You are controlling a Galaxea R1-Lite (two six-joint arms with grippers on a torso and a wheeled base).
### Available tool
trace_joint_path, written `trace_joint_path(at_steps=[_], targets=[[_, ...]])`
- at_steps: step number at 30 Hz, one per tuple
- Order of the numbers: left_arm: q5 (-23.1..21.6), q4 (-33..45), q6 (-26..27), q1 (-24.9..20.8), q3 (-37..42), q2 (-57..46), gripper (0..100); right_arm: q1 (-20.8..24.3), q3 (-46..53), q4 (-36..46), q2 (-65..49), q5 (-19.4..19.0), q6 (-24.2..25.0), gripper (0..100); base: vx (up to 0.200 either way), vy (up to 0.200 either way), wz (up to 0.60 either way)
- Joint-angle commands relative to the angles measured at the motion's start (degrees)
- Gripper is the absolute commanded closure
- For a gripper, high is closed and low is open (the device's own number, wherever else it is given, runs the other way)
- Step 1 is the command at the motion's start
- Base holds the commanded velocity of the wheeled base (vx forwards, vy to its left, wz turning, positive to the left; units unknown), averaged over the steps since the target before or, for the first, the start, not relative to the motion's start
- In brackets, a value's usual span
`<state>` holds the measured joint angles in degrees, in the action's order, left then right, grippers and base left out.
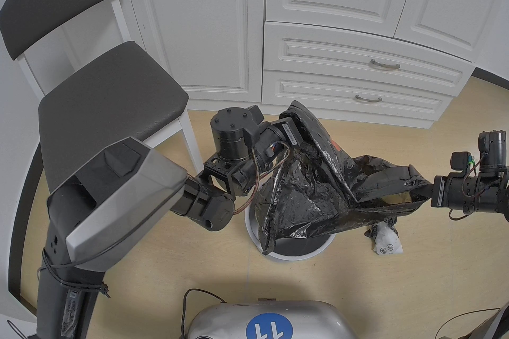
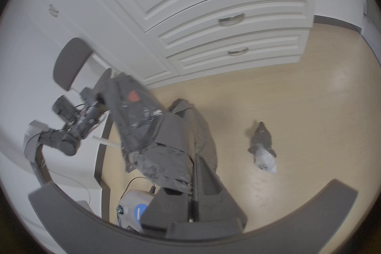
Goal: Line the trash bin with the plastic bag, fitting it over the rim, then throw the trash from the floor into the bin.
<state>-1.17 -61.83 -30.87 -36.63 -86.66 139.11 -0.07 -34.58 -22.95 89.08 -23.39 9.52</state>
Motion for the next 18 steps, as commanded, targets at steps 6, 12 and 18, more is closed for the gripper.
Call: trace_joint_path(at_steps=[6,12,18], targets=[[0.47,0.4,4.85,0.95,-11.42,13.12,100,18.53,6.81,-0.42,-8.22,0.01,0.32,100,0.0,0.0,0.0],[0.99,0.22,6.96,0.86,-12.3,13.12,100,25.74,7.6,-0.42,-5.14,0.19,0.5,100,0.0,0.0,0.0],[1.87,0.13,7.75,0.51,-11.51,10.57,100,28.55,7.6,-6.49,1.89,0.37,0.5,100,0.0,0.0,0.0]])
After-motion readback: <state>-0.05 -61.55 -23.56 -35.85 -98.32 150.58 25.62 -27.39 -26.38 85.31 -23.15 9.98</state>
